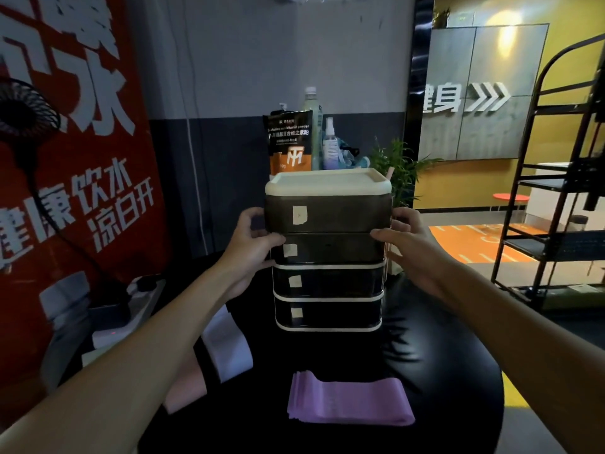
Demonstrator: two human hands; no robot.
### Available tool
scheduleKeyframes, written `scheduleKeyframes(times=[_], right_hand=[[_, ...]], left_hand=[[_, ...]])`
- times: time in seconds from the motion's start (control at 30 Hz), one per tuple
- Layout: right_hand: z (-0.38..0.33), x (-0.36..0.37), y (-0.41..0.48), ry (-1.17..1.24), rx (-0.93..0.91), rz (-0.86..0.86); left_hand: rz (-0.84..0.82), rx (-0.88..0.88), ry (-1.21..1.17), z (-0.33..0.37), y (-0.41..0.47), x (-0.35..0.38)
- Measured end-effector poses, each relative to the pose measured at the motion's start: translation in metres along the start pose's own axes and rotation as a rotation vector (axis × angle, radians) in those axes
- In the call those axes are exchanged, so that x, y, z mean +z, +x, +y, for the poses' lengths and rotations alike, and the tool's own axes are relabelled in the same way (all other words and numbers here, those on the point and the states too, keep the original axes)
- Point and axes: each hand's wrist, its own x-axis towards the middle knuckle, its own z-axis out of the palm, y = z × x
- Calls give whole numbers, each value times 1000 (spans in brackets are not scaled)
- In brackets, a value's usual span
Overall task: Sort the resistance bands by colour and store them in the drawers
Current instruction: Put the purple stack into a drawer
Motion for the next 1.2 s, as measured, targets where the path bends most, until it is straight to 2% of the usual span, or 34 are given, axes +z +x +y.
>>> scheduleKeyframes(times=[0.27,0.47,0.67,0.9,1.07,1.2], right_hand=[[4,-5,-21,-22,-57,54],[-3,-2,-42,0,-107,74],[-8,-4,-57,-11,-154,76],[9,-12,-74,-12,-125,52],[41,-21,-97,-186,9,-20],[79,-27,-111,-570,129,-163]], left_hand=[[5,126,94,2,-25,-6],[40,184,51,4,-39,-8],[41,182,48,2,-51,-11],[196,86,65,-22,-85,-10],[16,47,235,-61,-115,8],[-135,72,489,-92,-123,16]])
